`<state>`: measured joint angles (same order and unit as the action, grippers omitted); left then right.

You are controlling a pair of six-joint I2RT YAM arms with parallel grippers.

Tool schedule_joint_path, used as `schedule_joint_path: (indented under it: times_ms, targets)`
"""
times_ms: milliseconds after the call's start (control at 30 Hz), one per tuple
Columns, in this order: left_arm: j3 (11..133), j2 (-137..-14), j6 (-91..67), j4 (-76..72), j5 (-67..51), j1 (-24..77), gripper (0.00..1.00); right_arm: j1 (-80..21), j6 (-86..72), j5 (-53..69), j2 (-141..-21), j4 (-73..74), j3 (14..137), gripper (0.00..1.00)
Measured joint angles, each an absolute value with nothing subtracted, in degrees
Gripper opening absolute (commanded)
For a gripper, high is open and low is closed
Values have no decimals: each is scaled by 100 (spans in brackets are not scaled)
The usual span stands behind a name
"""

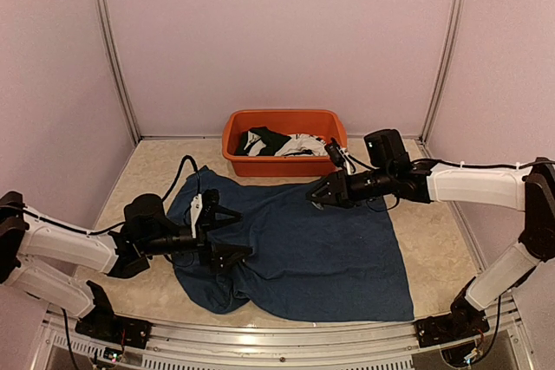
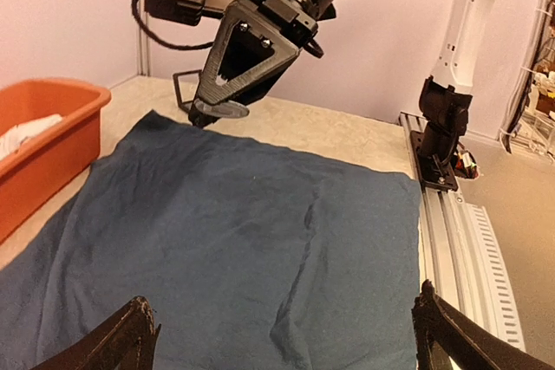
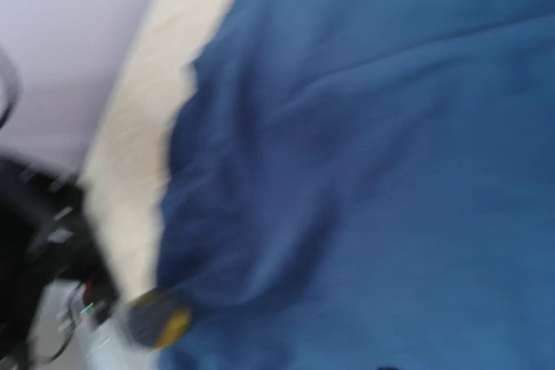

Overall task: Pin the brooch onto the clothing
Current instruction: Pass from the right arm to the left

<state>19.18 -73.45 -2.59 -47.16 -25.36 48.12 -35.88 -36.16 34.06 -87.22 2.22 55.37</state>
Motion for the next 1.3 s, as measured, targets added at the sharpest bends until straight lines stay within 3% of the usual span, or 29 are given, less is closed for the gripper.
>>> schedule_joint_path:
  times_ms: [233,500,900,1300]
  targets:
    - [2198,-7647,701,-5000,-3715,4414,99,-4366,-3743,3979,-8305,148,5537,41]
    - [3415,-8132,1848,-4499,-4777,4241,96,-4936,-3824,4294,-7935,130,5535,41]
    - [4292,-8705,2685,-3704,-6104,4244,77,-5339,-3933,4309,-7933,134,5544,41]
    - [4834,-9065,3162,-3175,-6475,4521,55,-5391,-4001,4307,-8007,130,5555,41]
